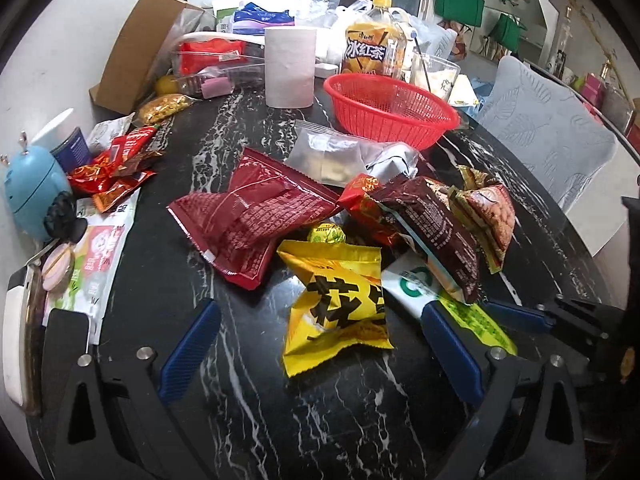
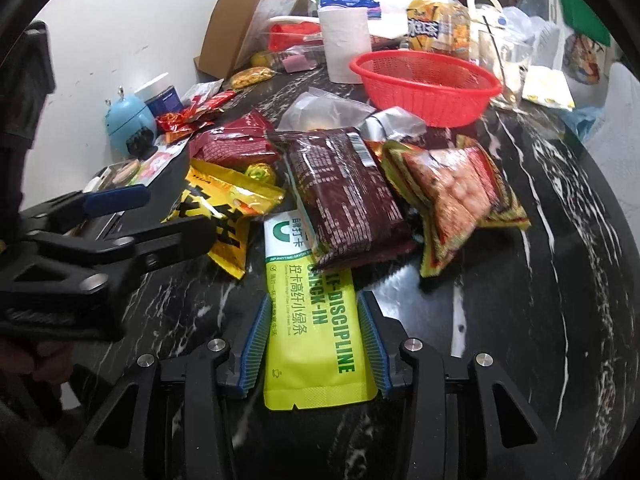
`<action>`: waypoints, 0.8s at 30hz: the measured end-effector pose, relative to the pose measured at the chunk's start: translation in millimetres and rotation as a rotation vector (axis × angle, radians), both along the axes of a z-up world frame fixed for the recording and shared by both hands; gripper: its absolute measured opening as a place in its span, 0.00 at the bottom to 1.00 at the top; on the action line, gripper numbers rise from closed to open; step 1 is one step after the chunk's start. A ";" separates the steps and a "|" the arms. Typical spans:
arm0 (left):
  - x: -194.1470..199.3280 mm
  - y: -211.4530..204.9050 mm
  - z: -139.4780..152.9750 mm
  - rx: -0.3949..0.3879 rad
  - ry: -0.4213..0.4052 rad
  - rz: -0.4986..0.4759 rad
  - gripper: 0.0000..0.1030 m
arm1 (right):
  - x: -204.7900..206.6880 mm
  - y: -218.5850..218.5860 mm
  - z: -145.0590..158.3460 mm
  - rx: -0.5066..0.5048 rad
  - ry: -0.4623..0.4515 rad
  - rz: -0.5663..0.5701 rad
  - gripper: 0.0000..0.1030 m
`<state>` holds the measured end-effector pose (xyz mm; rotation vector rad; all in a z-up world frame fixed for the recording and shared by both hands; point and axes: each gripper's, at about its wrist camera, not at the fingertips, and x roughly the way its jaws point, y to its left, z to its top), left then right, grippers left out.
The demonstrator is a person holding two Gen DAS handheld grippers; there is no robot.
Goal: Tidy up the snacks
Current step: 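Grasp the yellow-green CHECK-IN packet with right tool while left tool grasps yellow HUA bag, then lift both held packets and carry them toward the red basket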
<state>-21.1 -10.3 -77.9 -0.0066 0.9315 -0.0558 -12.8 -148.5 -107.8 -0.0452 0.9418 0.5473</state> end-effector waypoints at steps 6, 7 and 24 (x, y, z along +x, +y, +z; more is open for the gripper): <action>10.1 -9.9 -11.5 0.052 0.006 -0.025 0.83 | -2.3 -11.2 1.2 0.012 0.006 -0.011 0.43; 12.1 -9.8 -13.3 0.060 0.003 -0.022 0.83 | -2.5 -12.1 1.3 0.013 0.008 -0.009 0.43; 5.8 5.6 -16.9 -0.024 0.031 -0.018 0.46 | 1.1 7.0 -0.3 -0.088 -0.031 0.001 0.50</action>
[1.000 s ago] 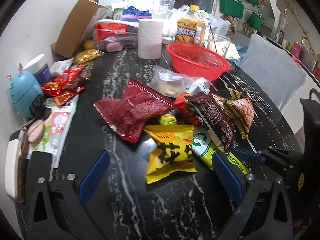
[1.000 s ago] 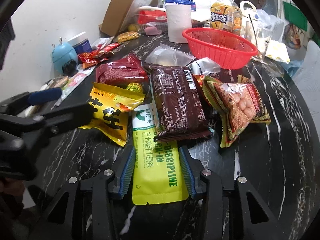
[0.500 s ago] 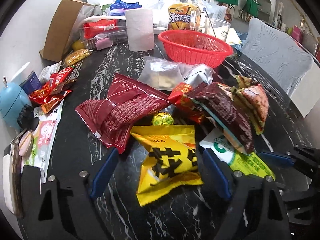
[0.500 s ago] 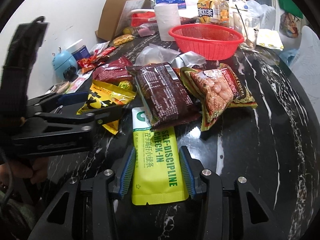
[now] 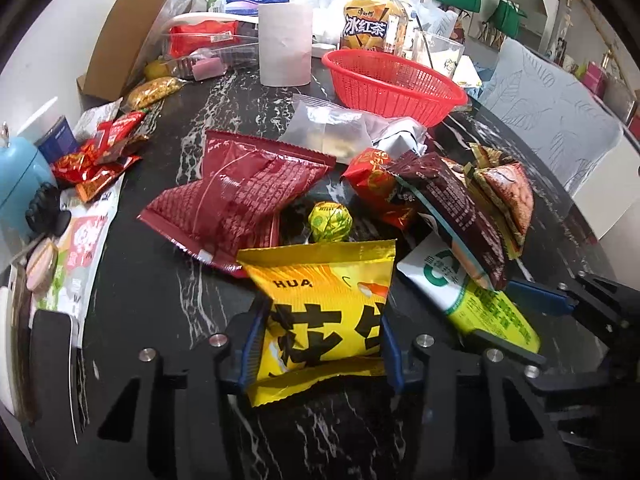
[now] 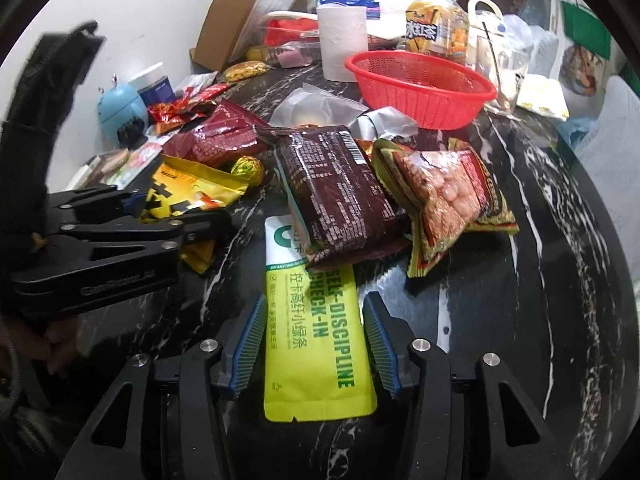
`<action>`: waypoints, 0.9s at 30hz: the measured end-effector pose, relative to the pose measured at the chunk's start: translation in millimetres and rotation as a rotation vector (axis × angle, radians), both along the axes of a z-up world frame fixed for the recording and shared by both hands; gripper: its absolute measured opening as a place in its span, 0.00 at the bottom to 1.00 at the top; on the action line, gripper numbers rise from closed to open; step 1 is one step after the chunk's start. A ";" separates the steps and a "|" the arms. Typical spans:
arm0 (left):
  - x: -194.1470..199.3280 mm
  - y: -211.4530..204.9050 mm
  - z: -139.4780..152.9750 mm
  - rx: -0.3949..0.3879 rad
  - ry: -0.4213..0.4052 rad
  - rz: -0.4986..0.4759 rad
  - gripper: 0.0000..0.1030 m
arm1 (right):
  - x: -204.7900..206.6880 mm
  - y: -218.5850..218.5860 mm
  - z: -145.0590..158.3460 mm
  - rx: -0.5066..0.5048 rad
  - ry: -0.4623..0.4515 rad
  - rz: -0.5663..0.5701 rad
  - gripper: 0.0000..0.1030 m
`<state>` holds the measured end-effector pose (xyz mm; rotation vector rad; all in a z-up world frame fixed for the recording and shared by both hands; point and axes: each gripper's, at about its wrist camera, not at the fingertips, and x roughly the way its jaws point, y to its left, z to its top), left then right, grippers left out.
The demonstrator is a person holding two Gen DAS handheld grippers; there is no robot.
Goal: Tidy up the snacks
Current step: 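Lift both held packets and carry them toward the red basket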
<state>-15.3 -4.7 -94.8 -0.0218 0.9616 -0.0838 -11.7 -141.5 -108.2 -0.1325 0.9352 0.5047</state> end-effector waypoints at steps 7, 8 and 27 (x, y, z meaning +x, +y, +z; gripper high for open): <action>-15.8 0.1 11.7 0.047 -0.057 0.007 0.46 | -5.0 10.1 -2.3 -0.058 -0.027 0.031 0.44; -17.2 1.1 12.7 0.038 -0.059 0.006 0.46 | -5.2 9.3 -2.0 -0.048 -0.022 0.028 0.43; -49.4 22.5 43.9 0.017 -0.165 0.062 0.46 | -30.3 20.2 21.1 0.125 0.023 0.128 0.40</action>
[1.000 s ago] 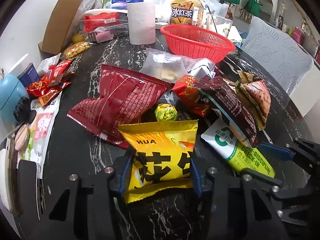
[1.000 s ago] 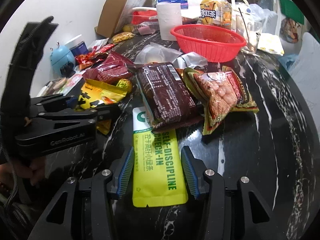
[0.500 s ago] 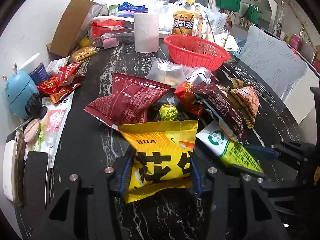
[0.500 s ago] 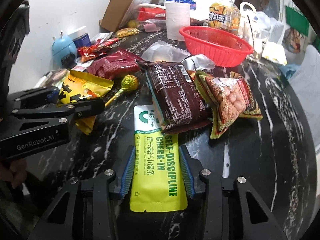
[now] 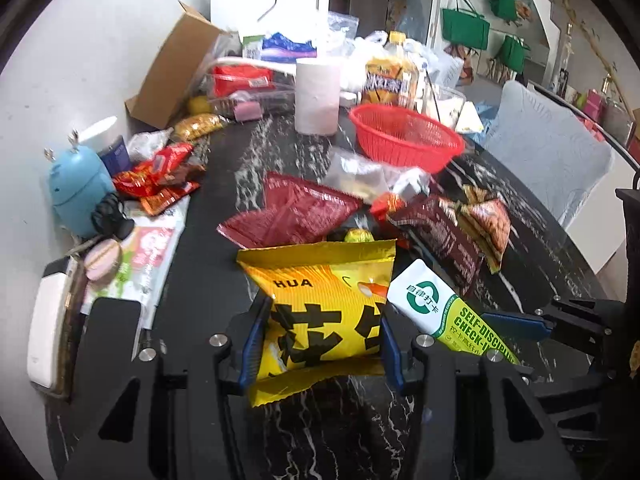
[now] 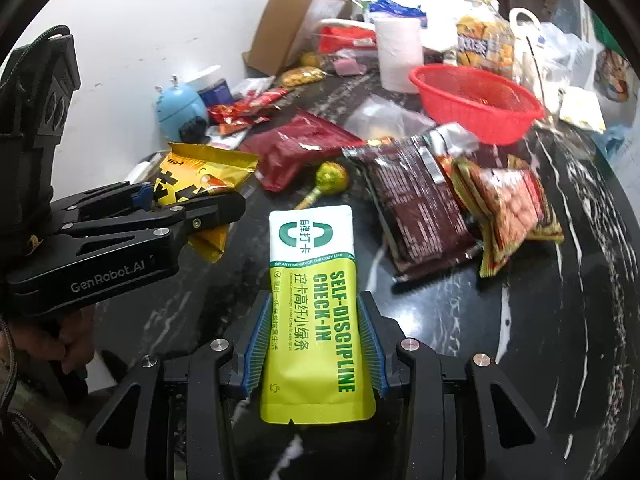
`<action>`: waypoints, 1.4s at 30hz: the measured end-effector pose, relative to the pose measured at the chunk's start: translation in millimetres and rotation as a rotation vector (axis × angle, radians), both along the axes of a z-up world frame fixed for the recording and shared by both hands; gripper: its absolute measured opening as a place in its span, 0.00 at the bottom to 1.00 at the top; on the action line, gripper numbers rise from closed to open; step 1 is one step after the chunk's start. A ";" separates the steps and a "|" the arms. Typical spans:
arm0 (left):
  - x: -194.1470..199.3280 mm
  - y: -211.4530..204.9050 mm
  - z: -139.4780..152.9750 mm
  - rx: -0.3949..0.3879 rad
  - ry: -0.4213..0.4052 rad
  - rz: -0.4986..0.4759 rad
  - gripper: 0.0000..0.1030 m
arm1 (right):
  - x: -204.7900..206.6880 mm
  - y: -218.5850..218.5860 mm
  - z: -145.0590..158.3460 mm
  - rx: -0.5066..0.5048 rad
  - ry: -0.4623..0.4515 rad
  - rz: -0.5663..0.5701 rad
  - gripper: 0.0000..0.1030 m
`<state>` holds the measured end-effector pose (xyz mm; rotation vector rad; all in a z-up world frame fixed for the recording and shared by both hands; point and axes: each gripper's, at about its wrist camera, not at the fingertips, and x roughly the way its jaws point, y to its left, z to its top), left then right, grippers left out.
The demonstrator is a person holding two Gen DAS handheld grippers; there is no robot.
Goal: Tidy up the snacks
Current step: 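Lift both held packets and carry them toward the red basket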
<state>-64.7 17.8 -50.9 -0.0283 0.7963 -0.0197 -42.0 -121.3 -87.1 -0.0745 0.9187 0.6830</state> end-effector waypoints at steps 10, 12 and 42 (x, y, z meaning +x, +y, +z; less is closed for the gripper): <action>13.2 -6.4 43.4 0.009 -0.137 -0.037 0.46 | 9.6 -6.4 34.9 0.032 -0.101 -0.033 0.40; 19.3 -12.4 51.5 0.009 -0.163 -0.058 0.46 | 15.3 -10.2 43.1 0.025 -0.132 -0.052 0.40; 184.5 -83.7 120.3 -0.036 -0.311 -0.270 0.46 | 153.0 -84.2 124.5 0.003 -0.377 -0.323 0.41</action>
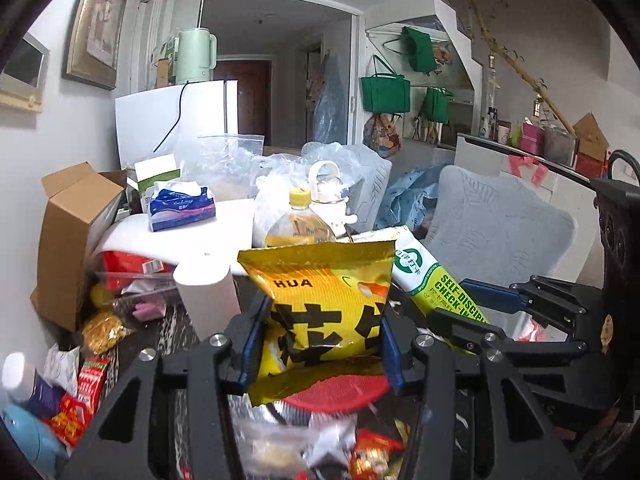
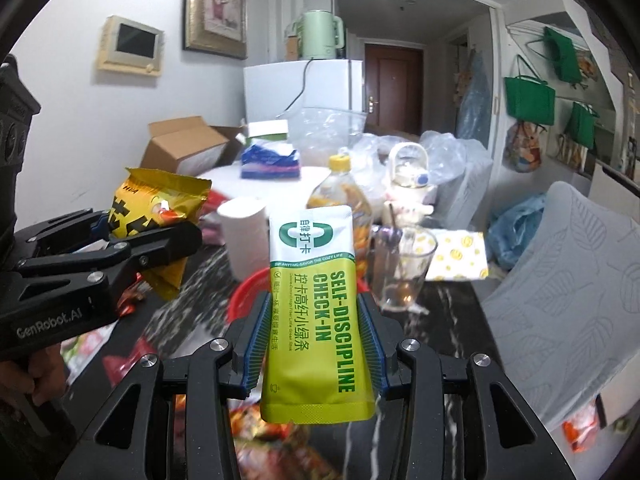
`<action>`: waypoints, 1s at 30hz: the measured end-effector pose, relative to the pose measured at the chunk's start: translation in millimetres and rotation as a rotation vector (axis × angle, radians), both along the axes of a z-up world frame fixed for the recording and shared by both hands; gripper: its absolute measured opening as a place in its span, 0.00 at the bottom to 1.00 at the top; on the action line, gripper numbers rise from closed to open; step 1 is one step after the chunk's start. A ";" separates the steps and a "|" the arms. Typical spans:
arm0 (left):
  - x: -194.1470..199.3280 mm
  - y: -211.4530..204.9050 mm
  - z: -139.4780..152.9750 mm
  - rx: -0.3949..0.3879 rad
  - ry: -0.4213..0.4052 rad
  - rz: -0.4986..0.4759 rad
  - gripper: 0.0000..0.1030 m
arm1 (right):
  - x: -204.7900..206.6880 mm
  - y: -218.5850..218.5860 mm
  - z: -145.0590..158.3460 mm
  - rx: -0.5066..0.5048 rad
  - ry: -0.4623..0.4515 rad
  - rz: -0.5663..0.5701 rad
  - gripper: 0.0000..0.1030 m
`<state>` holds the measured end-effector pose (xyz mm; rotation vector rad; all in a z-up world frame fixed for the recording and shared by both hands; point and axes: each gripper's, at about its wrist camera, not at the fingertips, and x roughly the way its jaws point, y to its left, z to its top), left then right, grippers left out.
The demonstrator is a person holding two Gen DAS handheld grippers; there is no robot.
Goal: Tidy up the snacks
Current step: 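Lift both held packets and carry them toward the red basket, then lower both packets into the red basket and open both tools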
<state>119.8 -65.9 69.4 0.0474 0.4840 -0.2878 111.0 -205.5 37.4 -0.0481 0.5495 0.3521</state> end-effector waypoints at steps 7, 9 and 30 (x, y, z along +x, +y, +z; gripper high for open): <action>45.0 6.6 -4.7 -0.018 0.013 0.044 0.46 | 50.4 -1.0 0.0 0.006 -0.002 0.001 0.41; 59.0 7.1 -9.4 -0.017 0.030 0.046 0.46 | 63.0 -1.4 1.2 0.023 -0.007 0.010 0.41; 131.1 -0.1 -71.9 0.116 0.199 0.119 0.47 | 135.4 16.0 -40.9 -0.039 0.111 0.011 0.44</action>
